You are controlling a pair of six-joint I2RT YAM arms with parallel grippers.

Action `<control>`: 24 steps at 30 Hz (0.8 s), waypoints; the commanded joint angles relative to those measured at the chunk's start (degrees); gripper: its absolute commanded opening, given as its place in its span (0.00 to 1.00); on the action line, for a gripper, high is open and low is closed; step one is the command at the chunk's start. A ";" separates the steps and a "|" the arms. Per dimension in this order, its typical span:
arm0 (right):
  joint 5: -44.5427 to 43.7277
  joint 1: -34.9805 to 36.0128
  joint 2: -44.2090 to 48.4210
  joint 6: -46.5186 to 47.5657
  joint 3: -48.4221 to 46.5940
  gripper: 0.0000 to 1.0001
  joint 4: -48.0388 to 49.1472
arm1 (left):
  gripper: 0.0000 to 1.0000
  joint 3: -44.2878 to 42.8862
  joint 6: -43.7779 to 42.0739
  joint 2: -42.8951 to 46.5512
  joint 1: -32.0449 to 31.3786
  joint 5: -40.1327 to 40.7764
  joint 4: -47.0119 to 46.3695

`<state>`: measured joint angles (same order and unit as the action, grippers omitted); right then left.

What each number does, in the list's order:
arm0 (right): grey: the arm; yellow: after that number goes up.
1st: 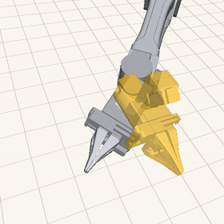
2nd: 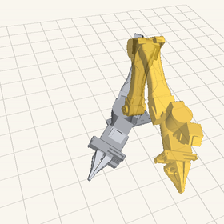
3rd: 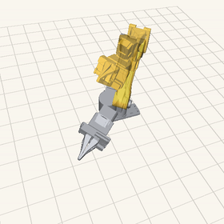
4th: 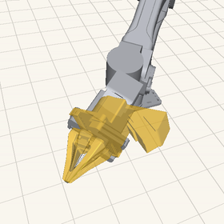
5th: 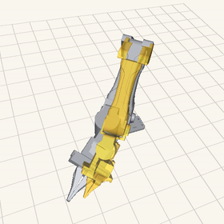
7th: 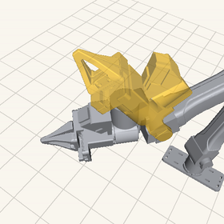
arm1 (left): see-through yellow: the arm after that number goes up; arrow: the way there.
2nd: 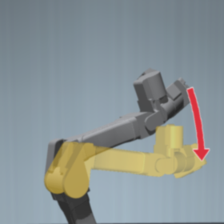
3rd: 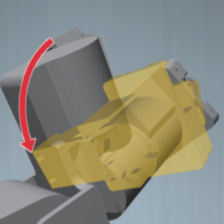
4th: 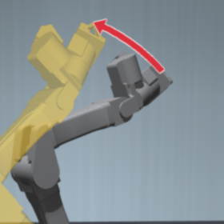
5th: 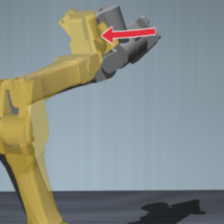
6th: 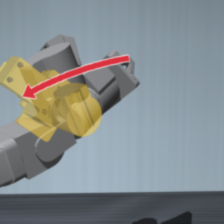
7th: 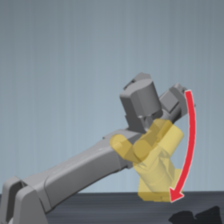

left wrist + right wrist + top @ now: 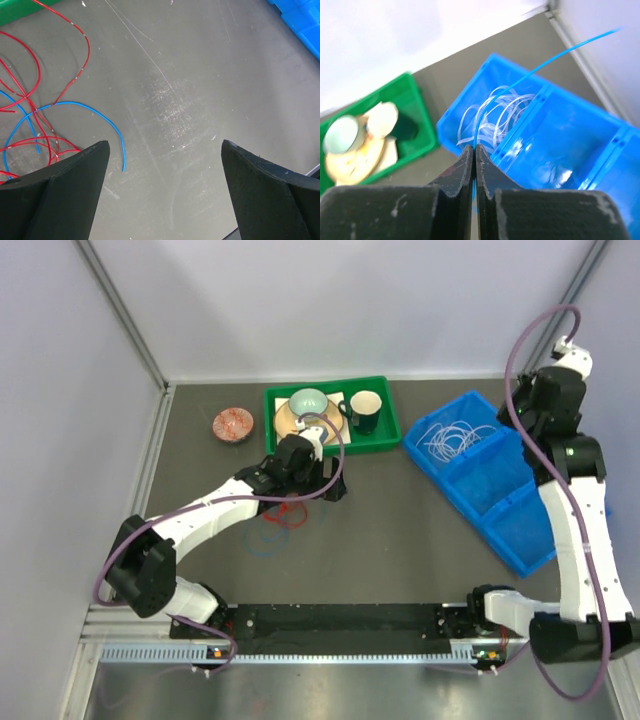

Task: Untangle the cables

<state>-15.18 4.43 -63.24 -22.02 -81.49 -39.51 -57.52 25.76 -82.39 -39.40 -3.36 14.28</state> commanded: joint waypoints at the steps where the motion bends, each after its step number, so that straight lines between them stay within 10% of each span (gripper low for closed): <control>1: 2.70 -5.99 -7.15 1.55 -6.81 0.00 -0.31 | 0.98 -0.75 -0.62 -0.31 0.55 0.28 -1.45; 24: 14.92 -8.56 -19.99 -3.73 -29.42 0.00 0.04 | 0.98 -2.16 -1.15 -2.60 1.87 -0.69 -1.01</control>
<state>-3.22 -3.90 -81.97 -24.38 -107.53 -40.75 -57.69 25.32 -84.68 -37.91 -3.60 14.37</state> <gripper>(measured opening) 0.008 0.983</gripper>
